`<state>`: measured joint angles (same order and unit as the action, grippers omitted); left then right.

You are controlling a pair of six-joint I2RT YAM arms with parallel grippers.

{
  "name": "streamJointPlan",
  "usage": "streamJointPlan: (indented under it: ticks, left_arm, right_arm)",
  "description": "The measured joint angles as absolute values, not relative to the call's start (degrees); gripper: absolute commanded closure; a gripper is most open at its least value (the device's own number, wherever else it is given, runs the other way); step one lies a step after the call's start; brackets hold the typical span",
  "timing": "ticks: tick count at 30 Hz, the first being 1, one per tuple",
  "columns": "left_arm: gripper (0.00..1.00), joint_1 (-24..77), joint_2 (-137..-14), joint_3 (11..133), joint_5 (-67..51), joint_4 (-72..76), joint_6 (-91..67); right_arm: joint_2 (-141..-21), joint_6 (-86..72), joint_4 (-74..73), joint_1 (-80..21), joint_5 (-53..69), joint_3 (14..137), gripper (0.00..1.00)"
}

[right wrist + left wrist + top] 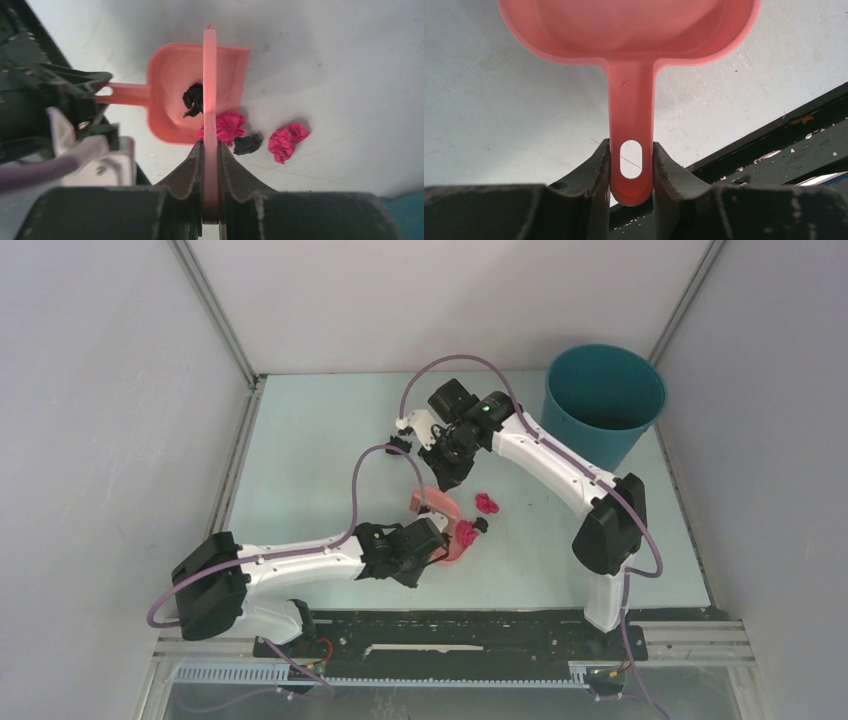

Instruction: Sweep away the paper scraps from the table

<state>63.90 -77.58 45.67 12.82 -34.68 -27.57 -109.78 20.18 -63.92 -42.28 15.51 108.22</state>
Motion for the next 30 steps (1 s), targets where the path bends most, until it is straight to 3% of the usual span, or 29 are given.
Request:
streamJointPlan:
  ticks: [9,21,26,30]
  left_arm:
    - [1.0,63.9,-73.73,41.56,11.97,-31.94,-27.59]
    - [1.0,65.87,-69.01,43.11,8.21,-40.73,-26.83]
    - [1.0,66.94,-72.01,47.4,6.76,-44.05,-24.75]
    - [1.0,67.07,-77.06,49.98,6.96,-44.69,-23.24]
  right_arm:
    - [-107.31,15.86,-65.23,-36.64,19.4,113.89,1.0]
    - [-99.55,20.25,-64.07,-37.43,-9.37,104.05,1.0]
    - [-100.42,20.05,-64.4,-36.99,-14.37,95.35,1.0]
    - [-101.34,18.68,-65.54,-36.18,-10.59,94.11,1.0]
